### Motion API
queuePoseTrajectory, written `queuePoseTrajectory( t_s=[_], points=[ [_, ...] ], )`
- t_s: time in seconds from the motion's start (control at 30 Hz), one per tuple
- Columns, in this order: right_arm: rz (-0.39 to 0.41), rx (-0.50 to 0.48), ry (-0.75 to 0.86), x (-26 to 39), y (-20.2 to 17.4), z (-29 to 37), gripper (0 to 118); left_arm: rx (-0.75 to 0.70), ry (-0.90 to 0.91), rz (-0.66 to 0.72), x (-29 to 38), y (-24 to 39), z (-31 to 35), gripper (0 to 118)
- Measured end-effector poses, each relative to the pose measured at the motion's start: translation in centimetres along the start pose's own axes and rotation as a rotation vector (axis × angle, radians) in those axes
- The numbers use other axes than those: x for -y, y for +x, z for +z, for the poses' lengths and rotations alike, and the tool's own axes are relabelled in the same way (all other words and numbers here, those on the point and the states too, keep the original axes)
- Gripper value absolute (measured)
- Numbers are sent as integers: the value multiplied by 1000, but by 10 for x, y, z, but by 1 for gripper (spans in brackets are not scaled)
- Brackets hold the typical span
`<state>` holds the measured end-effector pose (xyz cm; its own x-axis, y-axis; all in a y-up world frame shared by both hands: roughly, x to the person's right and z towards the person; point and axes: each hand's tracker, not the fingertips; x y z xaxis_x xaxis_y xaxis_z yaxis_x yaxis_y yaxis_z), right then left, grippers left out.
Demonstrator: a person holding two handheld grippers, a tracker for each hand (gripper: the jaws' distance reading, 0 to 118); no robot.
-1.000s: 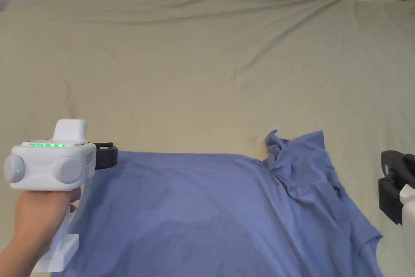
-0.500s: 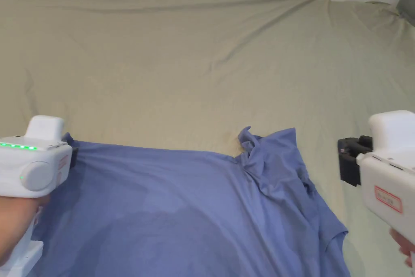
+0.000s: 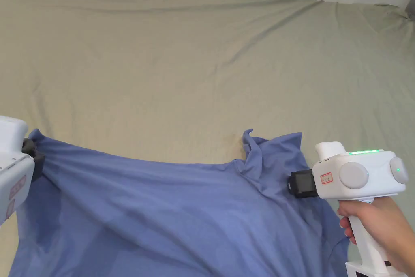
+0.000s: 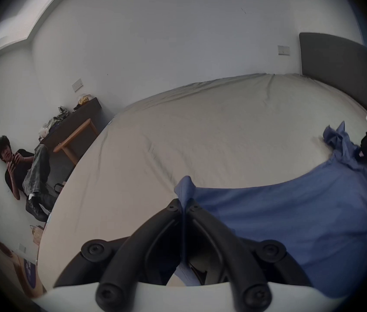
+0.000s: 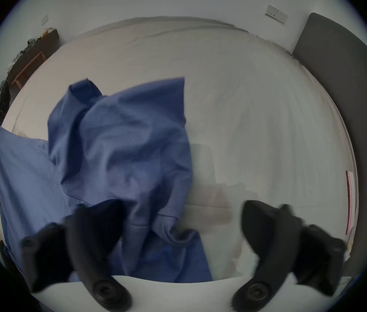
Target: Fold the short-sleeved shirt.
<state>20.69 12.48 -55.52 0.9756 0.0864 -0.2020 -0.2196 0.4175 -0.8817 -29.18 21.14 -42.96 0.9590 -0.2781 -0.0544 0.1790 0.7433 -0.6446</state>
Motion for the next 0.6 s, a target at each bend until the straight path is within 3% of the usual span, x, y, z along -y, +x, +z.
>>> queuePoseTrajectory(
  t_s=[0.03, 0.07, 0.13, 0.17, 0.2, 0.3, 0.37, 0.6],
  points=[
    [21, 6, 3, 1, -3, -3, 88, -3, -4, -9, 3, 2, 0, 0],
    [20, -73, 28, 0, -4, -1, 73, -2, -8, -13, 5, 2, 0, 0],
    [23, -38, 38, 0, -13, 8, 42, -2, -13, -23, 8, 4, 0, 0],
    [71, -37, 42, -1, -15, 8, 14, -2, -14, -28, 9, 5, 0, 0],
    [104, 11, 51, 0, -18, 8, 7, 0, -14, -31, 8, 4, 1, 0],
    [113, 1, 90, 1, -14, 28, 7, -5, -8, -27, 5, 0, 8, 0],
    [58, -22, 155, 2, -5, 59, 7, -21, 20, -17, -2, -6, 21, 0],
    [26, -14, 455, 14, 17, 217, 7, -81, 203, -4, -40, -20, 97, 0]
  ],
)
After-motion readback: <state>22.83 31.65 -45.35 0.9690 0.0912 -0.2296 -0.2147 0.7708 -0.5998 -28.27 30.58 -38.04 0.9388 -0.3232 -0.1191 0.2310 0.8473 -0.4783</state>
